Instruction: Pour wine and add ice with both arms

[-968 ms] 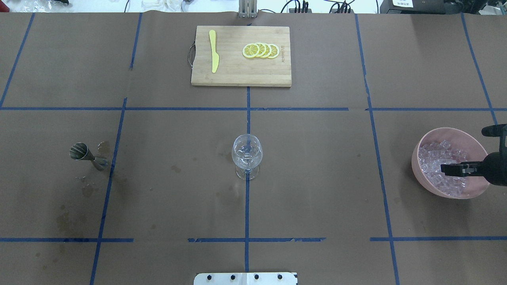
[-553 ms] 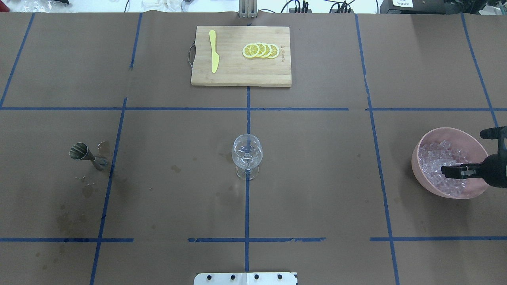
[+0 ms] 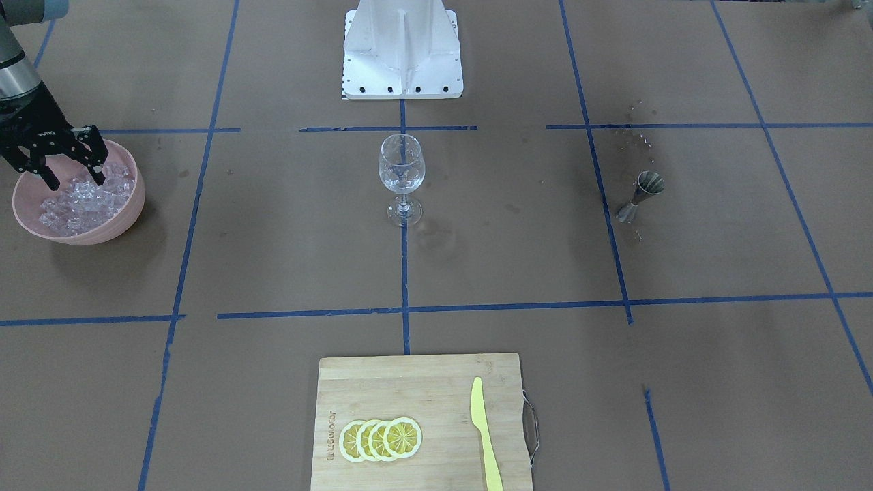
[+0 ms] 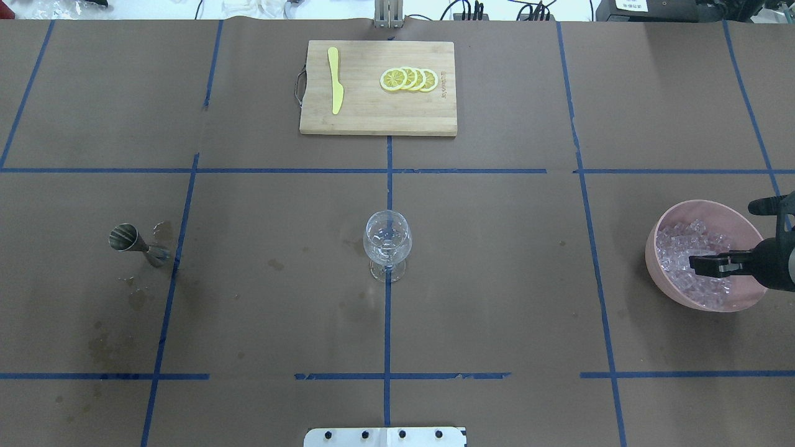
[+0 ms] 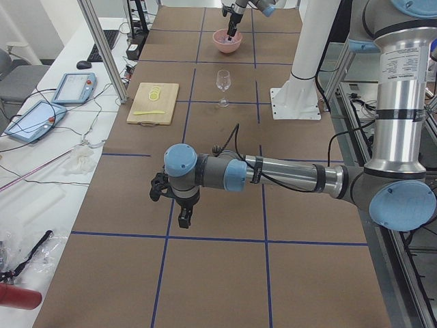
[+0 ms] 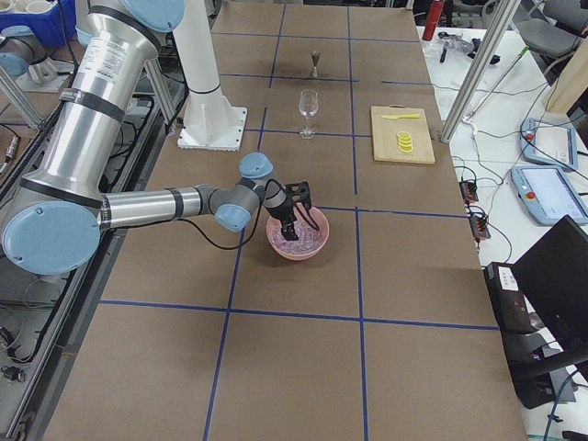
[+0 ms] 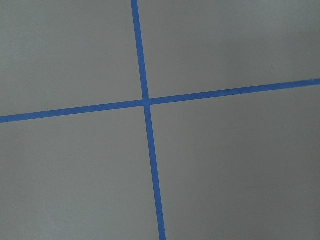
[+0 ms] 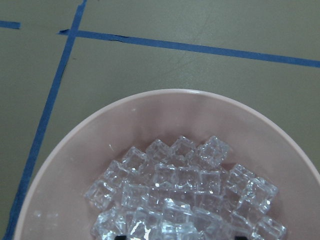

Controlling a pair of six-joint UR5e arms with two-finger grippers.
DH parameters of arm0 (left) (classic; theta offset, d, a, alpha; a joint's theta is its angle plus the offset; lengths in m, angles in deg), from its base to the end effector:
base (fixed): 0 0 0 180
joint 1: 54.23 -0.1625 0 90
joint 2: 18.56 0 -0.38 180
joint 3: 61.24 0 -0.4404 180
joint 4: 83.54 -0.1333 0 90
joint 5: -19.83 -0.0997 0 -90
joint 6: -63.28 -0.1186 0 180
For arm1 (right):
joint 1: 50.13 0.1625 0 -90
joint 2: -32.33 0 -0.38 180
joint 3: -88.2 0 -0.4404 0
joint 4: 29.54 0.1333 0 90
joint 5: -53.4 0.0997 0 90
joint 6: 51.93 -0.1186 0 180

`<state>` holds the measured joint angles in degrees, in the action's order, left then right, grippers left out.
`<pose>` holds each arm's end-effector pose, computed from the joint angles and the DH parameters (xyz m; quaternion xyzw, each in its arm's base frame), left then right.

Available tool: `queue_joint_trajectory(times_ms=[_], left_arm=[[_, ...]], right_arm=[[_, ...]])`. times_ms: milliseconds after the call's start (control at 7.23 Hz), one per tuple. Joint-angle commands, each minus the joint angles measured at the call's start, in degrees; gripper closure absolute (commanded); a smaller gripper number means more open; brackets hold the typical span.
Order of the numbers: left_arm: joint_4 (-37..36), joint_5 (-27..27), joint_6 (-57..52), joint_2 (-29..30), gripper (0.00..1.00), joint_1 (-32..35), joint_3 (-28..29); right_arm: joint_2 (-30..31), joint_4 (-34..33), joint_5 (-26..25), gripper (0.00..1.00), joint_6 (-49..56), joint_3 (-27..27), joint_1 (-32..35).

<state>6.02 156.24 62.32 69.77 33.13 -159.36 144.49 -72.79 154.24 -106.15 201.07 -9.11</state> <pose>-0.0227 -0.5359 0.5638 0.0424 0.3941 0.0495 0.9167 -0.2669 -0.3793 0.5143 0.1811 -0.3677 0.0037 0.9121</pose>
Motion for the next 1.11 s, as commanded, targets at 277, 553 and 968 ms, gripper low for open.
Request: queue_joint_trajectory(times_ms=[277, 553, 968], left_arm=[[0.0, 0.0, 0.0, 0.0, 0.0, 0.0, 0.1], [0.0, 0.0, 0.0, 0.0, 0.0, -0.1, 0.1], [0.0, 0.0, 0.0, 0.0, 0.0, 0.0, 0.1]], right_arm=[[-0.2, -0.1, -0.1, 0.38, 3.6, -0.2, -0.2], [-0.2, -0.1, -0.1, 0.41, 3.7, -0.6, -0.2], [-0.2, -0.2, 0.0, 0.41, 3.9, -0.7, -0.3]])
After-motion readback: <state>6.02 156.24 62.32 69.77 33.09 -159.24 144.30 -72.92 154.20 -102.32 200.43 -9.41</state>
